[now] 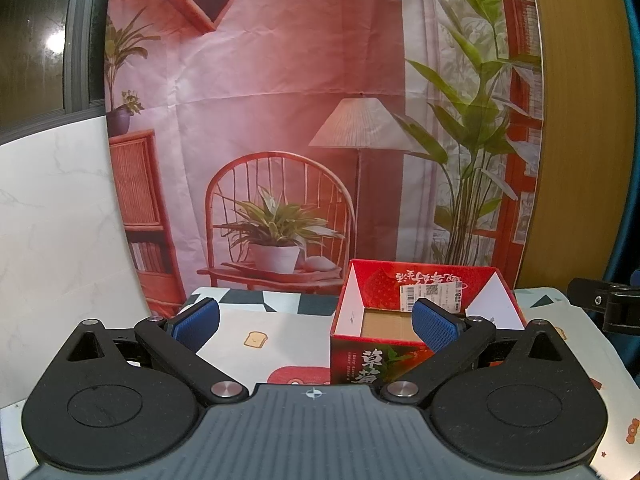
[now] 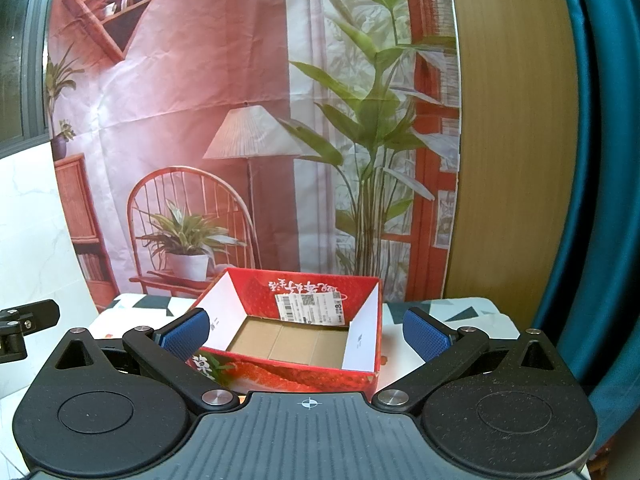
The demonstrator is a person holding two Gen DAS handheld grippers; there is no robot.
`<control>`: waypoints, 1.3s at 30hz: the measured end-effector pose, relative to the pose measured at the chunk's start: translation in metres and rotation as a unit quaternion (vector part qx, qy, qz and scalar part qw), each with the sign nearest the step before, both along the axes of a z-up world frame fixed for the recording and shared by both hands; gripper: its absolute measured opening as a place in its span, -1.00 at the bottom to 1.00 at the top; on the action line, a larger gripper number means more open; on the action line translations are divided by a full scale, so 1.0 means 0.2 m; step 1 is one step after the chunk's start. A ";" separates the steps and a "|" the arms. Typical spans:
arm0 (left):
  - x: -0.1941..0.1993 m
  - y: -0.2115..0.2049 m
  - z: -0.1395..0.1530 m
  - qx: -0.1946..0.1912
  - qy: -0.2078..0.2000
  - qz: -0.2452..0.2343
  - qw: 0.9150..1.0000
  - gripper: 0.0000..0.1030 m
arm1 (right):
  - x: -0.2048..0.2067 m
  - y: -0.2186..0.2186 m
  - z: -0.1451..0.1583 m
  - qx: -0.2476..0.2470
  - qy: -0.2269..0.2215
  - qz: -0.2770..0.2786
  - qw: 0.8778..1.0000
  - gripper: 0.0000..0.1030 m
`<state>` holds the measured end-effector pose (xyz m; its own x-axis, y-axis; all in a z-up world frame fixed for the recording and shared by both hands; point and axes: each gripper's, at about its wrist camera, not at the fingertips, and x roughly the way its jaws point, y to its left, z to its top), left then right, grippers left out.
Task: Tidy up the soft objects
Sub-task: 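Move both grippers down toward the orange floral oven mitt on the table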
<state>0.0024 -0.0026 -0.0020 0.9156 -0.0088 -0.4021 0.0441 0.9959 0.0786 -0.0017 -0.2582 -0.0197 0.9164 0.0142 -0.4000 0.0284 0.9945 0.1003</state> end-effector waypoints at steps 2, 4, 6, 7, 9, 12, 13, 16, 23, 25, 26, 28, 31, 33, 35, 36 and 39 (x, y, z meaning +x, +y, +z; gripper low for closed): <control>0.00 0.00 0.00 0.000 0.000 0.000 1.000 1.00 | 0.01 -0.01 -0.01 -0.001 0.000 0.001 1.000 0.99; 0.00 0.00 0.00 -0.002 0.001 0.000 1.000 1.00 | 0.01 -0.01 -0.01 -0.001 0.001 0.002 1.000 0.99; 0.00 0.00 0.00 -0.003 0.002 0.000 1.000 1.00 | 0.00 -0.01 -0.01 -0.001 0.001 0.001 1.000 0.99; 0.00 0.00 0.00 -0.004 0.002 0.000 1.000 1.00 | 0.00 -0.01 -0.01 -0.001 0.001 0.001 1.000 0.99; 0.00 0.00 0.00 -0.004 0.002 0.000 1.000 1.00 | 0.00 -0.01 -0.01 -0.001 0.001 0.001 1.000 0.99; 0.00 0.00 0.00 -0.004 0.003 -0.001 1.000 1.00 | 0.00 0.00 -0.01 -0.001 0.001 0.001 1.000 0.99; 0.00 0.00 0.00 -0.004 0.003 -0.001 1.000 1.00 | 0.00 0.00 -0.01 -0.001 0.001 0.001 1.000 0.99; 0.00 0.01 0.00 -0.005 0.004 -0.001 1.000 1.00 | 0.01 0.00 -0.02 -0.001 0.002 0.001 1.000 0.99; 0.03 0.01 -0.04 -0.014 0.013 -0.003 1.000 1.00 | 0.01 0.01 -0.07 -0.001 0.008 0.000 1.000 0.99; 0.04 0.00 -0.06 -0.015 0.020 -0.004 1.000 1.00 | 0.02 0.00 -0.10 -0.001 0.011 -0.001 1.000 0.99; 0.06 0.00 -0.07 -0.014 0.025 -0.005 1.000 1.00 | 0.03 0.00 -0.12 -0.002 0.011 0.000 1.000 0.99; 0.08 0.00 -0.11 -0.014 0.034 -0.008 0.999 1.00 | 0.03 -0.01 -0.15 -0.002 0.008 0.001 1.000 0.99; 0.13 0.00 -0.18 -0.018 0.052 -0.009 0.998 1.00 | 0.07 -0.03 -0.22 0.006 0.022 0.002 1.000 0.99; 0.16 0.00 -0.24 -0.024 0.063 -0.008 0.998 1.00 | 0.10 -0.05 -0.28 0.013 0.032 0.004 0.999 0.99; 0.20 0.01 -0.30 -0.037 0.077 -0.007 0.996 1.00 | 0.13 -0.08 -0.34 0.018 0.043 0.005 0.999 0.99; 0.22 0.02 -0.33 -0.044 0.086 -0.008 0.995 1.00 | 0.14 -0.09 -0.38 0.020 0.046 0.003 0.999 0.99; 0.28 0.02 -0.42 -0.059 0.106 -0.015 0.992 1.00 | 0.17 -0.14 -0.47 0.029 0.052 -0.001 0.998 0.99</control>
